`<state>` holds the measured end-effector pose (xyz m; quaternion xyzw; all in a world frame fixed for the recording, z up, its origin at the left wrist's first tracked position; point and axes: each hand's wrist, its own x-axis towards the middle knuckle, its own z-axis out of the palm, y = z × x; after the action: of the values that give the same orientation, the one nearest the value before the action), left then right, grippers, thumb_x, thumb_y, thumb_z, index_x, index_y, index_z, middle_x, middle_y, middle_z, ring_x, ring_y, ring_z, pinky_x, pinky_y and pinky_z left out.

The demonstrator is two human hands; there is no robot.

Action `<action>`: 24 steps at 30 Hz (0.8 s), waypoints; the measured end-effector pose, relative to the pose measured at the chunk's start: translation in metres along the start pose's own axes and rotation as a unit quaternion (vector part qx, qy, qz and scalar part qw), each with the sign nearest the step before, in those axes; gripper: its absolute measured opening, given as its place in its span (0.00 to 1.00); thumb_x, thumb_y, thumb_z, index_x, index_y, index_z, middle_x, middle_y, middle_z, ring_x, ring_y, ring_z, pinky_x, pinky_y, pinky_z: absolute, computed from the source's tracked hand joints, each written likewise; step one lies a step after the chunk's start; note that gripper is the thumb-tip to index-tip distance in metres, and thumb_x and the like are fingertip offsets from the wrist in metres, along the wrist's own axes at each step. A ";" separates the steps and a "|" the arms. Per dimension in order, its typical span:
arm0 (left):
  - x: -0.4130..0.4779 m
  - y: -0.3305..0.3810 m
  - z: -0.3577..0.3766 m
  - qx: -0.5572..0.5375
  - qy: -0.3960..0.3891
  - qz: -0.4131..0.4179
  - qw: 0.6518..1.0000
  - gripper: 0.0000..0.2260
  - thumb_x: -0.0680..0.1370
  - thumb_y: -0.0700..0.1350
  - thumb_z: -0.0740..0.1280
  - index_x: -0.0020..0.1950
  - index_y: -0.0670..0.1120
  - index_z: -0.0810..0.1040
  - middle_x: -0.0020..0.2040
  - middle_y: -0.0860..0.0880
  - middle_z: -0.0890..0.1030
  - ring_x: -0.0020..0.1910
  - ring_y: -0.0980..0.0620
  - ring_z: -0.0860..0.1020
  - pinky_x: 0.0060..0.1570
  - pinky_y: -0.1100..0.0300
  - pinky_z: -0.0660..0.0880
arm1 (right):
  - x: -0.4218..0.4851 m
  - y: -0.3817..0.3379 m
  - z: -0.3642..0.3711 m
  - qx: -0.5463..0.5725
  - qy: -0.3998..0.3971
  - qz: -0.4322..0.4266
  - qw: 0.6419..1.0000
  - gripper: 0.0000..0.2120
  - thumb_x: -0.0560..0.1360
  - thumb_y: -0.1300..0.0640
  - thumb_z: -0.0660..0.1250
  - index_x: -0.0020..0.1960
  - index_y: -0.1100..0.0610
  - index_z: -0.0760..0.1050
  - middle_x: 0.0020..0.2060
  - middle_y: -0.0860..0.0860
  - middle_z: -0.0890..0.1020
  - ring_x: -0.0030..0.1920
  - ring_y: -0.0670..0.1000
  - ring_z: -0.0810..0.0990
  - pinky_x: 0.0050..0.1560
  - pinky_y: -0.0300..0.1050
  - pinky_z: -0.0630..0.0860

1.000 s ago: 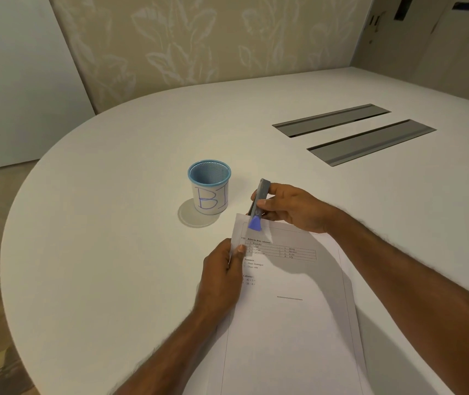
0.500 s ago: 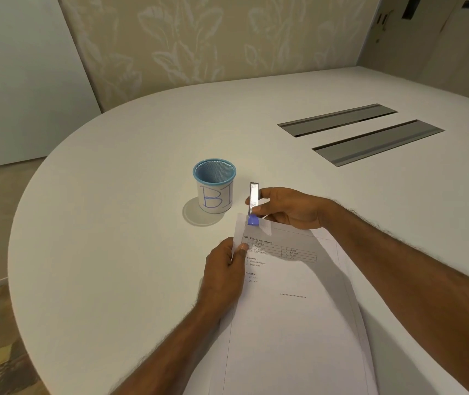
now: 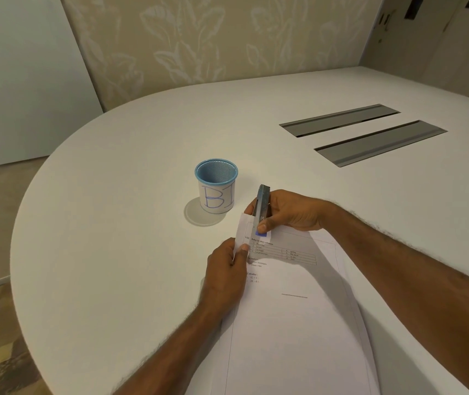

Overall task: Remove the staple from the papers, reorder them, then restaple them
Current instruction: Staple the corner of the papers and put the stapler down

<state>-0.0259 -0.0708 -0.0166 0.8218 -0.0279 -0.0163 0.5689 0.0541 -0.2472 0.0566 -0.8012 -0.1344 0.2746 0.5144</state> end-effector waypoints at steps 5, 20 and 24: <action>0.000 -0.001 0.001 0.000 0.002 -0.011 1.000 0.13 0.82 0.51 0.59 0.60 0.47 0.77 0.60 0.49 0.82 0.44 0.52 0.81 0.36 0.72 0.76 | 0.000 0.000 -0.002 0.012 -0.041 -0.022 0.999 0.09 0.68 0.61 0.74 0.43 0.47 0.82 0.46 0.50 0.87 0.45 0.54 0.85 0.42 0.42 0.81; -0.001 0.000 0.000 -0.003 -0.007 0.002 1.000 0.13 0.81 0.51 0.59 0.59 0.46 0.78 0.54 0.50 0.83 0.43 0.53 0.81 0.38 0.71 0.77 | 0.007 -0.001 0.002 -0.034 0.057 -0.055 0.996 0.11 0.64 0.55 0.79 0.41 0.53 0.78 0.44 0.57 0.85 0.45 0.60 0.85 0.46 0.50 0.82; -0.002 0.001 0.000 -0.018 -0.009 0.006 1.000 0.12 0.82 0.50 0.59 0.58 0.45 0.78 0.52 0.50 0.84 0.42 0.55 0.81 0.35 0.73 0.77 | 0.007 -0.002 0.003 -0.043 0.066 -0.058 0.995 0.12 0.64 0.55 0.79 0.41 0.55 0.77 0.44 0.62 0.84 0.44 0.61 0.85 0.43 0.48 0.83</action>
<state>-0.0283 -0.0708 -0.0153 0.8112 -0.0377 -0.0202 0.5832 0.0577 -0.2405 0.0553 -0.8295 -0.1583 0.1849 0.5027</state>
